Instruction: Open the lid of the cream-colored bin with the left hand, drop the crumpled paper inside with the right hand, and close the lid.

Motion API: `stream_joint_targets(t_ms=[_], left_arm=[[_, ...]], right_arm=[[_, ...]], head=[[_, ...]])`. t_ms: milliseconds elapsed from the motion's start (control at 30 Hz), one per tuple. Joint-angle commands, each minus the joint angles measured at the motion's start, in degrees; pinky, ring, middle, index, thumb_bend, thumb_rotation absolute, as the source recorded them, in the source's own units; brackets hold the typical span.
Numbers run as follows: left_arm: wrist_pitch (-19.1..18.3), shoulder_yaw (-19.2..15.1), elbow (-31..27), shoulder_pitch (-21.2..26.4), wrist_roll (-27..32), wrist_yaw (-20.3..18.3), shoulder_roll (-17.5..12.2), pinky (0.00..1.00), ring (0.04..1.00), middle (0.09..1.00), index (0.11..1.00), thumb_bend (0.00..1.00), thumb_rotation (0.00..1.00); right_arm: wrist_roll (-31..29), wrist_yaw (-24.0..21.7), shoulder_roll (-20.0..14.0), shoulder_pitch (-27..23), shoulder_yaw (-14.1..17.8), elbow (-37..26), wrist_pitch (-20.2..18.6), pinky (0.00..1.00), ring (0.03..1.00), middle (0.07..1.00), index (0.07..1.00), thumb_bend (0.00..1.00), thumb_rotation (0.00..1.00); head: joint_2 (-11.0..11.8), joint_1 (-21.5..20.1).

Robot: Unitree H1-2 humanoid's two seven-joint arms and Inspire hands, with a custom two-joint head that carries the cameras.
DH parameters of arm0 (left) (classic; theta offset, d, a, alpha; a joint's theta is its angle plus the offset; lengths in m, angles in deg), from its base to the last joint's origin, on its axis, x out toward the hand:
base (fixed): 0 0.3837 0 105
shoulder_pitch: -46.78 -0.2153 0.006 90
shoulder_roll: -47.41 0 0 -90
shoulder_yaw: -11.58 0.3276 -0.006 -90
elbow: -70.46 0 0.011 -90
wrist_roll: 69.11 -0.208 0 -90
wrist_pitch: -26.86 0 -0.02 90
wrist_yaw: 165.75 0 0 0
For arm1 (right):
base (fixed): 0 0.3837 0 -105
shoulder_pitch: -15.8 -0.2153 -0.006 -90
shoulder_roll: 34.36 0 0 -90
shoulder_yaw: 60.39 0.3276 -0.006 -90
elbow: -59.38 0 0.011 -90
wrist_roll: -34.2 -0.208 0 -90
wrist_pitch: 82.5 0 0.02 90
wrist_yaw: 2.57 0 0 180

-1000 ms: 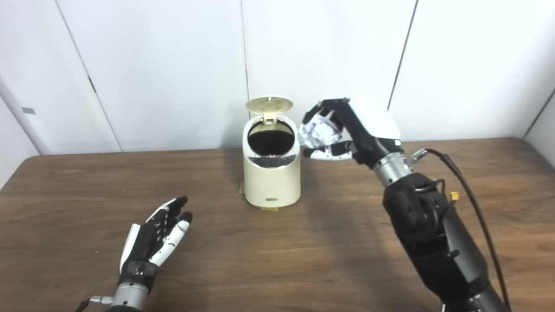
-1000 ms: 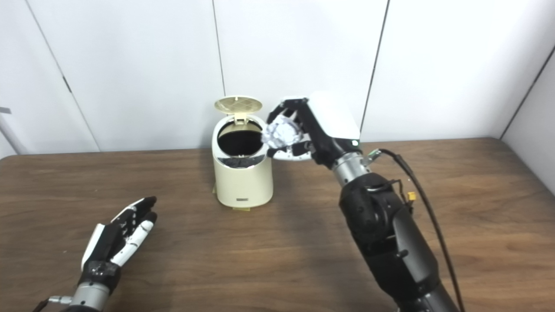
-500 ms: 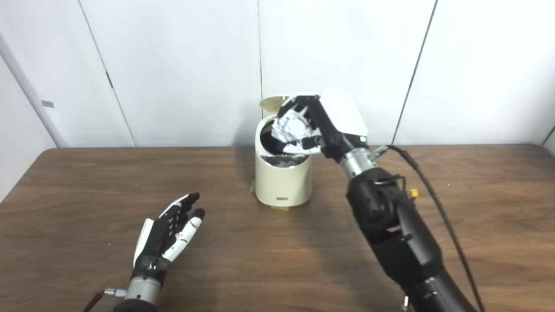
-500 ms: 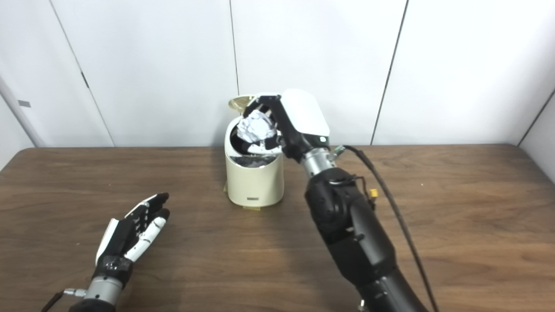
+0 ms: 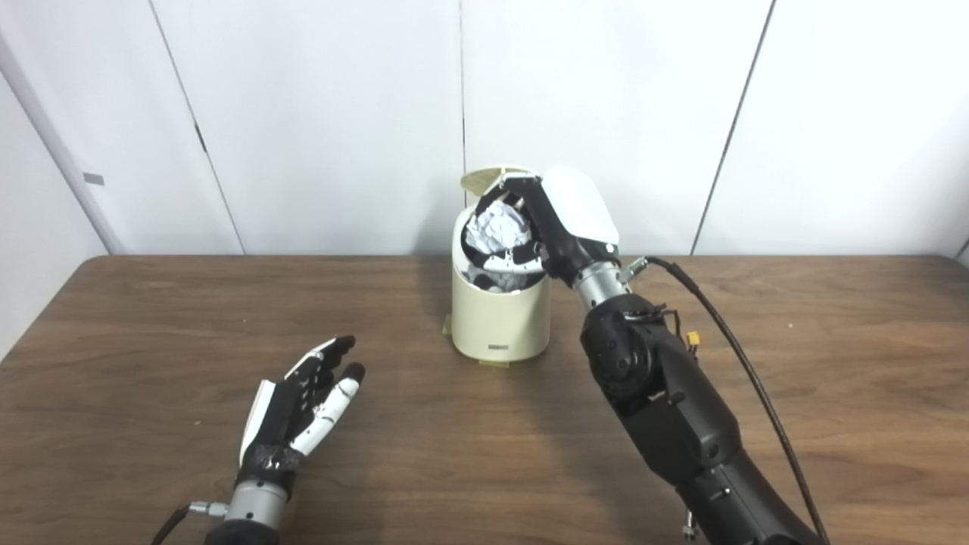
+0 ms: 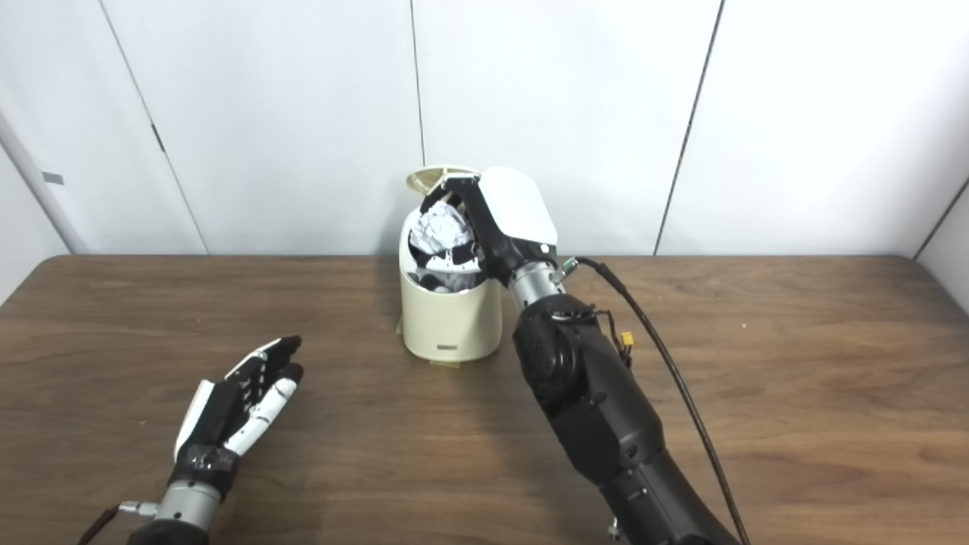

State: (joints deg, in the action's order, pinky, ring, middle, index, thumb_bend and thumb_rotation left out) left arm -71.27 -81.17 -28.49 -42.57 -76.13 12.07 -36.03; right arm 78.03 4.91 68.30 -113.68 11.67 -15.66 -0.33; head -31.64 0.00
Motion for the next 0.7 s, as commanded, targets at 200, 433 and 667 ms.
stream_joint_targets(t_ms=[200,433,667], left_arm=[[0.5,-0.6,-1.42,-0.19,0.47,0.41,-0.37,0.95,0.921,0.891,0.873,0.64,0.61],[0.95,-0.95,-1.4,-0.09,1.35,0.25,-0.43,0.94,0.92,0.888,0.871,0.64,0.6],[0.8,-0.67,-1.62,0.04,1.02,0.3,-0.72,0.95,0.918,0.885,0.872,0.63,0.6]], right_arm=[[-0.68,2.67,-0.14,-4.19,0.94,0.98,0.51,0.3,0.388,0.507,0.541,0.49,0.0],[-0.93,1.53,-0.82,-3.74,0.55,1.1,0.28,0.33,0.392,0.506,0.561,0.49,0.0],[0.01,-1.68,-1.66,-3.5,-0.63,0.33,-1.32,0.41,0.405,0.526,0.539,0.51,0.0]], head=[[-0.31,-0.62],[-0.62,-0.73],[-0.64,-1.1]])
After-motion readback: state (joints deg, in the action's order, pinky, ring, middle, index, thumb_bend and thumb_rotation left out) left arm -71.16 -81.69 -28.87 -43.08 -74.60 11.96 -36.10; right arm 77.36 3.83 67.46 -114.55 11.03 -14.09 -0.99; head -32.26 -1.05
